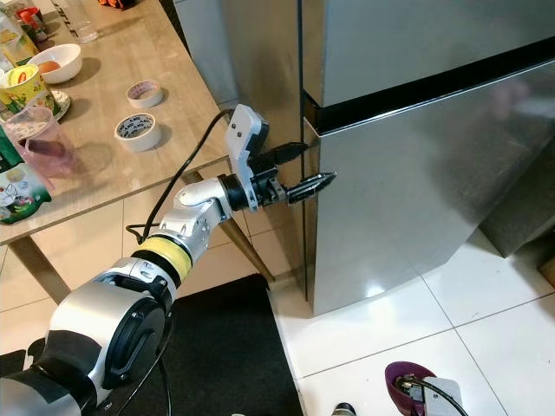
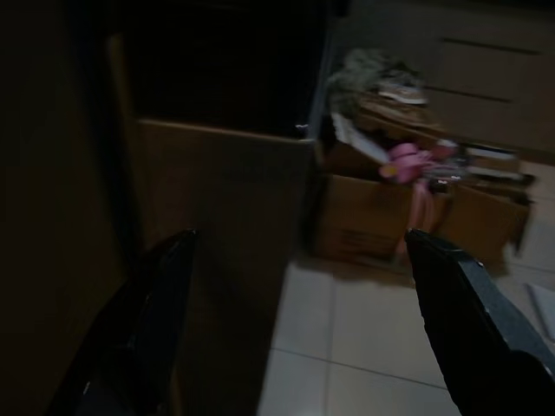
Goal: Restocking fridge
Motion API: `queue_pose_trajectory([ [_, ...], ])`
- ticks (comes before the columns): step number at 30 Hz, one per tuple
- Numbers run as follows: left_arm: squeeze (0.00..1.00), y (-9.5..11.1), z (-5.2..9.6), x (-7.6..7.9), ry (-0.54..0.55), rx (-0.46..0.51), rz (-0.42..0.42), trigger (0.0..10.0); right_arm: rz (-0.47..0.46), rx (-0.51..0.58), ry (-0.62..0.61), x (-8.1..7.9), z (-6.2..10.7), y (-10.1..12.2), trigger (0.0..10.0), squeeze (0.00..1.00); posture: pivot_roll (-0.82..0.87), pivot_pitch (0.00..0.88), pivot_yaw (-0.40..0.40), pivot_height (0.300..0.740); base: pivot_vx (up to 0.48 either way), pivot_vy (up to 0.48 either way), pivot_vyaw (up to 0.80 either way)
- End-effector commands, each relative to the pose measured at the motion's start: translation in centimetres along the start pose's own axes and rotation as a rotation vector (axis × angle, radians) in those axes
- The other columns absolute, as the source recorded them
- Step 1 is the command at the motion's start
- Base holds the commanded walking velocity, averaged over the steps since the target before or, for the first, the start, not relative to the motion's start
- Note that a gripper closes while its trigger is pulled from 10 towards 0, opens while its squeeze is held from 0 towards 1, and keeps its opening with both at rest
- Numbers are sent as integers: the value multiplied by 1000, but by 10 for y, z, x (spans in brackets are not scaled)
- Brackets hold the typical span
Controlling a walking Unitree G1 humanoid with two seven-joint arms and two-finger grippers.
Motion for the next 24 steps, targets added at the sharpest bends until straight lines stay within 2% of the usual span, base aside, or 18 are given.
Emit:
queue_pose_trajectory([
  [1,0,1,2,-6,46,-13,-21,10000,-16,-23,-16,3,6,-11,10000,0,-202,319,186,740,0,0,0],
  [9,0,10,-3,-8,73,14,-14,10000,-15,-19,-17,5,7,-11,10000,0,-216,330,183,740,0,0,0],
  [14,0,19,-11,-4,59,42,-3,10000,-7,-21,-19,8,9,-13,10000,0,-225,338,181,740,0,0,0],
  [18,0,25,-18,4,-13,74,22,10000,-5,-21,-25,11,10,-14,10000,0,-231,341,180,740,0,0,0],
  [24,0,19,-20,19,-160,78,42,10000,-4,-16,-28,12,10,-13,10000,0,-227,343,181,740,0,0,0],
])
Point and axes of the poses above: a point about 5 cm out from each wrist's last joint towards the gripper, its own z axis pointing back from the gripper into the wrist, its own y axis along the axis of the wrist's last joint, x = y × z, the point moved 1 cm from there along -z, pointing out of the wrist towards the gripper, and after that the axes turned 2 degrees about -z, right-handed, at the moved point
